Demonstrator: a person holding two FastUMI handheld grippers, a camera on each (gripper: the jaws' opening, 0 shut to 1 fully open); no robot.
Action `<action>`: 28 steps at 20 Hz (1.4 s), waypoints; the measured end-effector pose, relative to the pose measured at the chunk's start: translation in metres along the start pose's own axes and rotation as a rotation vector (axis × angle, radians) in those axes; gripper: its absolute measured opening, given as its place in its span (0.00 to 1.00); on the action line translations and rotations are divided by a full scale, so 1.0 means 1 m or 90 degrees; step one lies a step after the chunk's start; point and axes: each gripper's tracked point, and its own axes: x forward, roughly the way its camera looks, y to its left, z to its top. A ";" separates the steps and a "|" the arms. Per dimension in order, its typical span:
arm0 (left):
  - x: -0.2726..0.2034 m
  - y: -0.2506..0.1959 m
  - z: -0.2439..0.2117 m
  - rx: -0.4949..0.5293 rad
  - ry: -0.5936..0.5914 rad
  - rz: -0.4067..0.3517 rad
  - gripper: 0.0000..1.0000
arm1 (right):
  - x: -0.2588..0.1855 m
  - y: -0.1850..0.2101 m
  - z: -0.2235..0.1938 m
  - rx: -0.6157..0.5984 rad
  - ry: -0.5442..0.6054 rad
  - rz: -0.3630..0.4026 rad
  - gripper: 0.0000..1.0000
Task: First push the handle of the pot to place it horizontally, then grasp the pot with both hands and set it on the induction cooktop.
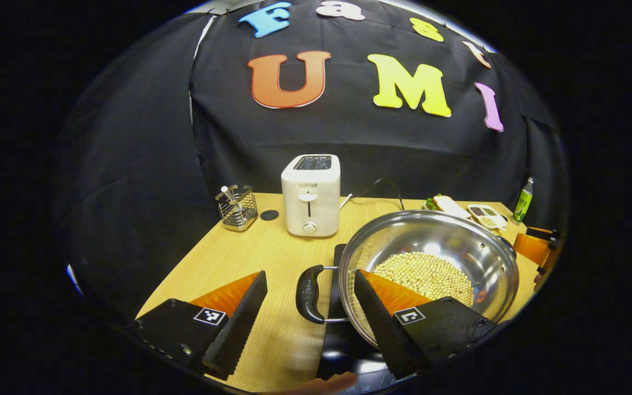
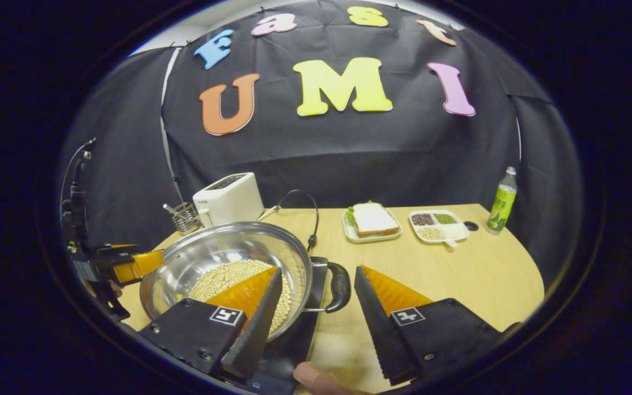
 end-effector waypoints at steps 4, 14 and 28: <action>-0.043 -0.002 0.020 -0.007 -0.037 0.005 0.95 | -0.043 -0.004 0.018 -0.007 -0.049 -0.017 0.84; -0.198 -0.056 0.087 -0.008 -0.219 -0.032 0.95 | -0.208 -0.019 0.078 -0.073 -0.247 -0.095 0.86; -0.314 -0.103 0.066 0.003 -0.330 -0.055 0.95 | -0.348 -0.066 0.071 -0.048 -0.314 -0.147 1.00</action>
